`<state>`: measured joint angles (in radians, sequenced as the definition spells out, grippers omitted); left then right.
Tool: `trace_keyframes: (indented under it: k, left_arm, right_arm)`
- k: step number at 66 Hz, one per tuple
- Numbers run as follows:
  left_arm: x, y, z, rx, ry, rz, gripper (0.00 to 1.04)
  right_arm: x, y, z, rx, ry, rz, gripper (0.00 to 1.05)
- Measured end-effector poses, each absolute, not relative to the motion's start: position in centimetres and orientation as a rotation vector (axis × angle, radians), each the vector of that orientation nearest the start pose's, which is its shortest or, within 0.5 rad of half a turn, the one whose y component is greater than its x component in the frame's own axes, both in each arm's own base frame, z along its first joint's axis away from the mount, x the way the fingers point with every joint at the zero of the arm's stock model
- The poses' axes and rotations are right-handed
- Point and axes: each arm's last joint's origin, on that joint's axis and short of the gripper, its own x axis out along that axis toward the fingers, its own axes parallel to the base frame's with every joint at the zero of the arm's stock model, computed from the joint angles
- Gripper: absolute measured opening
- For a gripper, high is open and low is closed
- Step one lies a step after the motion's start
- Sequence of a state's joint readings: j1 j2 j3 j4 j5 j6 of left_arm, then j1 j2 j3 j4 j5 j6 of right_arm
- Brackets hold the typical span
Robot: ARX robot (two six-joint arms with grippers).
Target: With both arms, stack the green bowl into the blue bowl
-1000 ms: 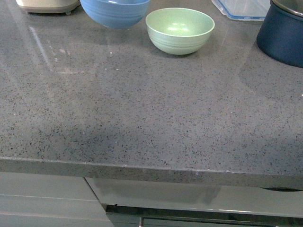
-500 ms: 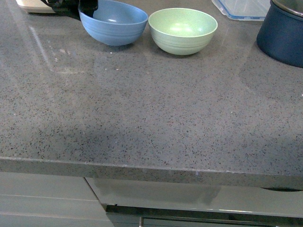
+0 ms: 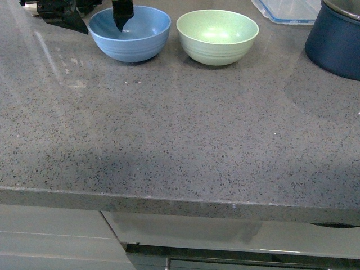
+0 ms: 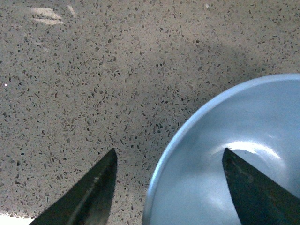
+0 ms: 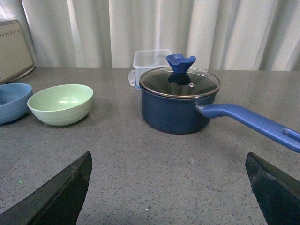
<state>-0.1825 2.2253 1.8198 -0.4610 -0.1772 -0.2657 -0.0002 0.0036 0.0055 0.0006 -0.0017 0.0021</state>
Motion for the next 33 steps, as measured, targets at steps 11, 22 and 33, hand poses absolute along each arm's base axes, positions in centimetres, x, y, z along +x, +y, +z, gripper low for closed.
trace_keyframes:
  k: [11,22,33]
  left_arm:
    - [48.6,-8.0,19.9,-0.100,0.829,0.129,0.94]
    - [47.5,-6.2,22.6,-0.124,0.748,0.194,0.98]
    - [44.8,-4.3,25.5,-0.119,0.682,0.236,0.98]
  right_arm:
    - [9.8,0.0,16.5,0.002,-0.002,0.002,0.95]
    - [9.8,0.0,16.5,0.002,-0.002,0.002,0.95]
    - [9.8,0.0,16.5,0.002,-0.002,0.002,0.95]
